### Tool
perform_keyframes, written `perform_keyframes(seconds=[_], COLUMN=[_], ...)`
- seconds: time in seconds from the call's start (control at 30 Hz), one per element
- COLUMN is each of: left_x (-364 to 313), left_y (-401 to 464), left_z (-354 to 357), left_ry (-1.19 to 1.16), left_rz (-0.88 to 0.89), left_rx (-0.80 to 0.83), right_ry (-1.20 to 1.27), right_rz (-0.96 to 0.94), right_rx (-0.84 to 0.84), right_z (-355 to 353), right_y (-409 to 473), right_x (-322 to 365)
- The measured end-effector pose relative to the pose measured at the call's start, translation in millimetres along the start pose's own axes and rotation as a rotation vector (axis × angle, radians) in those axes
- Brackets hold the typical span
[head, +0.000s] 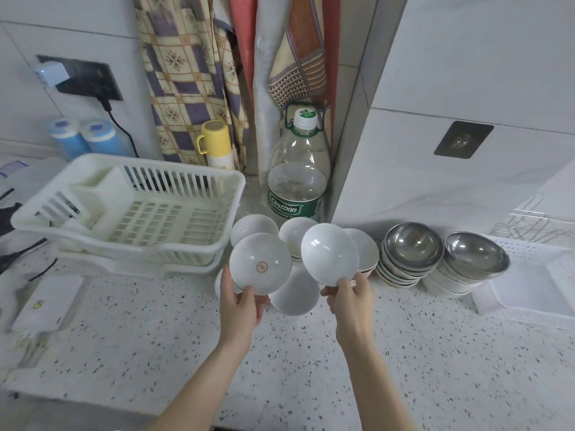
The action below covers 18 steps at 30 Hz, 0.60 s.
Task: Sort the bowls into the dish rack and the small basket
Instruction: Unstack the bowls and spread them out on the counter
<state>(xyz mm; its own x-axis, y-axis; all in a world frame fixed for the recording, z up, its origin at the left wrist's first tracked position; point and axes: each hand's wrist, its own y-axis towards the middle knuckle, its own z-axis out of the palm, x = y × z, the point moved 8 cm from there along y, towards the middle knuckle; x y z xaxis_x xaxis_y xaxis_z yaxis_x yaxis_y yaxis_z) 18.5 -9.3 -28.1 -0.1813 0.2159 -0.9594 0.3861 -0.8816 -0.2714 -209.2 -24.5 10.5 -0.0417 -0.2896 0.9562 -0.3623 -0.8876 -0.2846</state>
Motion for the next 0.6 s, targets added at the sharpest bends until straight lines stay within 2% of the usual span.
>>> perform_keyframes(seconds=[0.2,0.37,0.6], left_x=[30.0,48.8,35.6], left_y=[-37.1,-58.6,-40.5], left_z=[-38.6,-78.5,-137.1], left_ry=[-0.016,-0.005,-0.061], left_rz=[-0.089,-0.125,-0.089], left_rx=[-0.138,-0.222,-0.347], right_ry=[0.096,0.038,0.015], right_rz=[0.172,0.236,0.259], right_rx=[0.056,0.125,0.127], right_z=[-15.7,-18.6,1.7], right_y=[-18.9,-31.6,-42.4], right_x=[-40.1,-60.7,-65.7])
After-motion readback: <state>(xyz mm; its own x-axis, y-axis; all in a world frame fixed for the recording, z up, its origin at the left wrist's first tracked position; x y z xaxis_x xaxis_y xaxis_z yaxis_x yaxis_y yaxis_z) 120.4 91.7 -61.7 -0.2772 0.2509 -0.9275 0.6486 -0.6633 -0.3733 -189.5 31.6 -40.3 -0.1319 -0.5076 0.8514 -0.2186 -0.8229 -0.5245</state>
